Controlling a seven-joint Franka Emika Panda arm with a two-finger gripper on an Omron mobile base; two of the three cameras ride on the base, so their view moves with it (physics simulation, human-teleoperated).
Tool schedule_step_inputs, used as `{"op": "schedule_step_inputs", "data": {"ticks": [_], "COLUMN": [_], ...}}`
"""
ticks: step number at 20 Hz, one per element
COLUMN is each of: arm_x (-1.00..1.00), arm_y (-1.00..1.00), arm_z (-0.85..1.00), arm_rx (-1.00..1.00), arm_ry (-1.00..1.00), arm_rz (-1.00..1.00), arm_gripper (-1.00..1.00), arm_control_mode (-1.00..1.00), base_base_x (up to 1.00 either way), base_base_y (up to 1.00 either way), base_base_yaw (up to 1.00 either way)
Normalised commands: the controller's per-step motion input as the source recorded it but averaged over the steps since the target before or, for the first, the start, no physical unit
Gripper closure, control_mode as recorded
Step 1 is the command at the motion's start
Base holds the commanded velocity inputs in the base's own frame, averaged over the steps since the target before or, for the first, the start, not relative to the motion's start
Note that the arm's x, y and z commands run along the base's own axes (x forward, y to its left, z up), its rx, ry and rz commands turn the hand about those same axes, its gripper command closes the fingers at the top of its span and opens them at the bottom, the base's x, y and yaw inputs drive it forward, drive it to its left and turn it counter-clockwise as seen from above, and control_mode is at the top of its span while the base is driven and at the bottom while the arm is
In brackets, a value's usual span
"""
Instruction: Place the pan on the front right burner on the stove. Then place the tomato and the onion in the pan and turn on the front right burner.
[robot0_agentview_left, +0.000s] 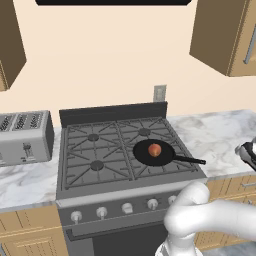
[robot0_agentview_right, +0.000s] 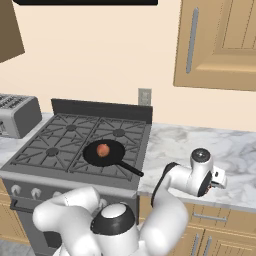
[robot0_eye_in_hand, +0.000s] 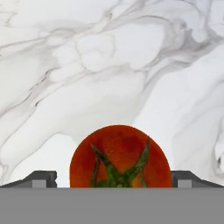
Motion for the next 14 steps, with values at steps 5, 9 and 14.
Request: {"op": "schedule_step_inputs", "data": {"ticks": [5,9,14], "arm_x": [0.0,0.0,0.0], "arm_y": [0.0,0.0,0.0], "arm_z": [0.0,0.0,0.0], "arm_rx": [0.0,0.0,0.0], "arm_ry": [0.0,0.0,0.0], "arm_rz": [0.0,0.0,0.0], "arm_gripper": [-1.0,1.0,1.0], "arm_control_mode": [-1.0,-1.0,-1.0], "base_base_x": [0.0,0.0,0.0], "base_base_y": [0.0,0.0,0.0], "base_base_yaw": [0.0,0.0,0.0]}}
